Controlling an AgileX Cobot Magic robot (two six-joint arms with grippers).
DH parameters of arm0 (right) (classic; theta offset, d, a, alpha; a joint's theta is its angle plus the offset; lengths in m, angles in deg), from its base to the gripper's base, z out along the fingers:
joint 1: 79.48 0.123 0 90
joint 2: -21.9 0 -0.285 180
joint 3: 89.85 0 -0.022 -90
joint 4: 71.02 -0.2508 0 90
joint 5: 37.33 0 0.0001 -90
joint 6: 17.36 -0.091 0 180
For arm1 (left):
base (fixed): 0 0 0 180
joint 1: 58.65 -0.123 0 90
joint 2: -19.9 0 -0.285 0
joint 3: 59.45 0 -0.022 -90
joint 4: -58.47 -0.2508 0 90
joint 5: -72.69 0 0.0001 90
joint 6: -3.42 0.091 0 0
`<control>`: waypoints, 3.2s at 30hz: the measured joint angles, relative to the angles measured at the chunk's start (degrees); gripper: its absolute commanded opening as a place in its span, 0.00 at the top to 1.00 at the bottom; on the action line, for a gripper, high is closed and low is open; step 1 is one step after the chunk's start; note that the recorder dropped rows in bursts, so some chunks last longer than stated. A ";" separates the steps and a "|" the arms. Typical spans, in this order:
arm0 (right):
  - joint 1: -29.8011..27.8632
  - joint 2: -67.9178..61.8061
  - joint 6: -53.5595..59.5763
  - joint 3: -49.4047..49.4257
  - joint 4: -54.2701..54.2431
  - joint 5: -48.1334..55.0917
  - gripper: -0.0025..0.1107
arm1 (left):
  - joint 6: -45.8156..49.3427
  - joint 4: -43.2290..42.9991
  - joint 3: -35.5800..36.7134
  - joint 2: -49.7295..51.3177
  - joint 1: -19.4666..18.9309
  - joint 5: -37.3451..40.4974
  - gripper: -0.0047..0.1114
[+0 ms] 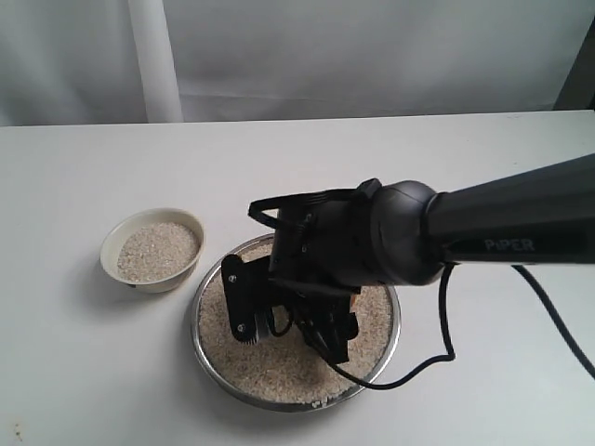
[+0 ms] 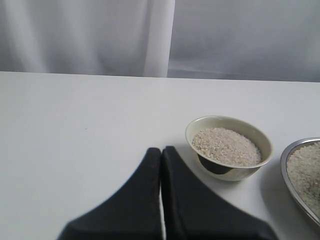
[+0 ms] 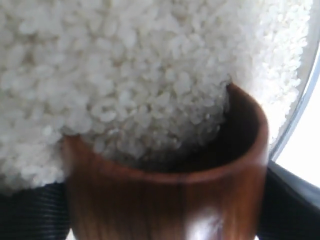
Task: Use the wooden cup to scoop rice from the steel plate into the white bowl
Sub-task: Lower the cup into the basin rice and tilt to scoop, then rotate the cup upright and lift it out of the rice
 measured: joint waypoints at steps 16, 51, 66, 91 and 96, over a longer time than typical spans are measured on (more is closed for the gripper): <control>-4.45 4.91 0.23 8.89 -11.40 -18.49 0.98 | 0.00 0.00 0.00 0.00 0.00 0.00 0.96; -6.50 6.28 -0.12 18.35 -18.13 -43.23 0.98 | 0.00 0.00 0.00 0.00 0.00 0.00 0.96; -10.37 13.46 -1.22 28.69 -20.68 -60.45 0.98 | 0.00 0.00 0.00 0.00 0.00 0.00 0.96; -10.37 13.69 -7.45 33.59 -20.89 -86.93 0.98 | 0.00 0.00 0.00 0.00 0.00 0.00 0.96; -10.37 13.69 -7.67 26.07 -20.89 -74.82 0.98 | 0.00 0.00 0.00 0.00 0.00 0.00 0.96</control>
